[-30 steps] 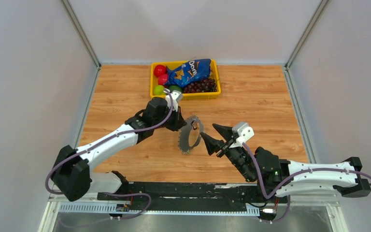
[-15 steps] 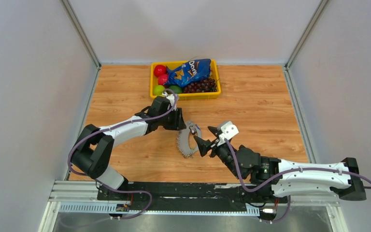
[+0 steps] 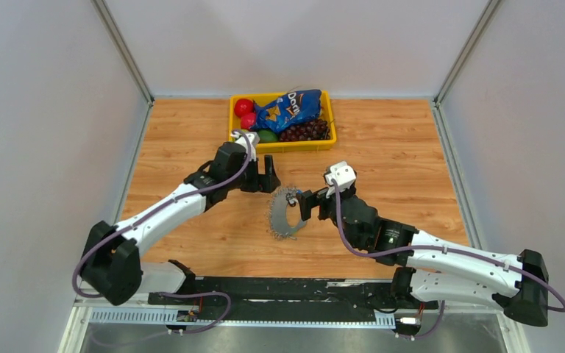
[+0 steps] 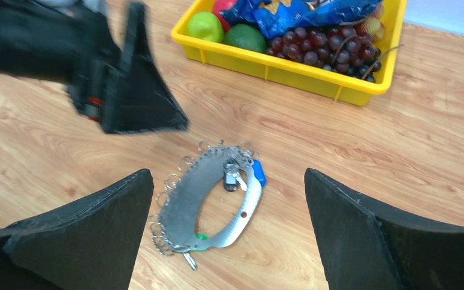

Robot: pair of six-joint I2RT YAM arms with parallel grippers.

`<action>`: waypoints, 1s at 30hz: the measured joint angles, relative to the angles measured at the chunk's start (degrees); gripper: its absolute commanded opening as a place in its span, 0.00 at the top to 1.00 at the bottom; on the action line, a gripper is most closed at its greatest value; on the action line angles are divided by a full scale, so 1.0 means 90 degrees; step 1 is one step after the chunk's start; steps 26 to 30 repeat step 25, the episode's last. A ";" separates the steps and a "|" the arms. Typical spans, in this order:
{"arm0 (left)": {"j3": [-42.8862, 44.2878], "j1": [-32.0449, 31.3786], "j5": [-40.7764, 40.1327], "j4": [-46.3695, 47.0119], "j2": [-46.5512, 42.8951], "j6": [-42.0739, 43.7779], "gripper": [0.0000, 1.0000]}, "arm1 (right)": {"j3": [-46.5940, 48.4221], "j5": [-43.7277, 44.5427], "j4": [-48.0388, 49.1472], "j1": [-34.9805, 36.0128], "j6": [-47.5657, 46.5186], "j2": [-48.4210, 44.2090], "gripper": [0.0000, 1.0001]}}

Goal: Put the keys on the keyring

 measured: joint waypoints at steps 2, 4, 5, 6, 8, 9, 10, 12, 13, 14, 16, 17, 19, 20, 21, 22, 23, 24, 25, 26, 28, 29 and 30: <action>0.0044 0.0000 -0.0148 -0.0112 -0.0442 0.0046 0.00 | 0.0032 -0.0058 -0.0143 -0.0146 0.0032 0.0075 0.00; 0.0097 0.0000 -0.0279 -0.0255 -0.0894 0.0124 0.00 | 0.0109 -0.0102 -0.0318 -0.0243 0.0034 0.0158 0.00; 0.0119 0.0000 -0.0340 -0.0304 -0.1120 0.0158 0.00 | 0.0187 -0.0095 -0.0440 -0.0272 0.0032 0.0199 0.00; 0.0131 0.0000 -0.0401 -0.0352 -0.1321 0.0192 0.00 | 0.0257 -0.0073 -0.0537 -0.0287 0.0036 0.0221 0.00; 0.0148 0.0000 -0.0510 -0.0464 -0.1780 0.0294 0.00 | 0.0393 0.0097 -0.0668 -0.0289 0.0078 0.0216 0.00; 0.0155 0.0000 -0.0576 -0.0525 -0.1972 0.0328 0.00 | 0.0459 0.0226 -0.0704 -0.0289 0.0117 0.0209 0.00; 0.0163 0.0000 -0.0639 -0.0605 -0.2200 0.0384 0.00 | 0.0534 0.0447 -0.0724 -0.0289 0.0172 0.0202 0.00; 0.0199 0.0000 -0.0743 -0.0753 -0.2572 0.0464 0.00 | 0.0614 0.0848 -0.0741 -0.0289 0.0245 0.0175 0.00; 0.0228 0.0000 -0.0792 -0.0826 -0.2737 0.0505 0.00 | 0.0658 0.1124 -0.0780 -0.0289 0.0294 0.0172 0.00; 0.0265 0.0000 -0.0843 -0.0901 -0.2900 0.0556 0.00 | 0.0704 0.1379 -0.0838 -0.0289 0.0333 0.0175 0.00; 0.0364 0.0000 -0.0950 -0.1093 -0.3198 0.0661 0.00 | 0.0789 0.1817 -0.0993 -0.0289 0.0401 0.0226 0.00; 0.0408 0.0000 -0.1003 -0.1175 -0.3320 0.0712 0.00 | 0.0835 0.1996 -0.1064 -0.0289 0.0440 0.0277 0.00; 0.0471 0.0000 -0.1129 -0.1321 -0.3548 0.0823 0.00 | 0.0984 0.2288 -0.1273 -0.0289 0.0568 0.0423 0.00; 0.0493 0.0000 -0.1190 -0.1413 -0.3657 0.0874 0.00 | 0.1049 0.2373 -0.1379 -0.0289 0.0641 0.0491 0.00; 0.0500 0.0000 -0.1248 -0.1479 -0.3742 0.0923 0.00 | 0.1105 0.2431 -0.1462 -0.0289 0.0709 0.0542 0.00; 0.0500 0.0000 -0.1302 -0.1542 -0.3840 0.0974 0.00 | 0.1161 0.2480 -0.1576 -0.0289 0.0767 0.0578 0.00; 0.0500 0.0000 -0.1348 -0.1610 -0.3922 0.1022 0.00 | 0.1190 0.2514 -0.1639 -0.0289 0.0811 0.0590 0.00; 0.0500 0.0000 -0.1394 -0.1673 -0.4005 0.1064 0.00 | 0.1256 0.2618 -0.1783 -0.0289 0.0882 0.0617 0.00; 0.0500 0.0000 -0.1426 -0.1736 -0.4070 0.1110 0.00 | 0.1324 0.2710 -0.1889 -0.0289 0.0954 0.0651 0.00; 0.0500 0.0000 -0.1426 -0.1736 -0.4070 0.1110 0.00 | 0.1324 0.2710 -0.1889 -0.0289 0.0954 0.0651 0.00; 0.0500 0.0000 -0.1426 -0.1736 -0.4070 0.1110 0.00 | 0.1324 0.2710 -0.1889 -0.0289 0.0954 0.0651 0.00; 0.0500 0.0000 -0.1426 -0.1736 -0.4070 0.1110 0.00 | 0.1324 0.2710 -0.1889 -0.0289 0.0954 0.0651 0.00; 0.0500 0.0000 -0.1426 -0.1736 -0.4070 0.1110 0.00 | 0.1324 0.2710 -0.1889 -0.0289 0.0954 0.0651 0.00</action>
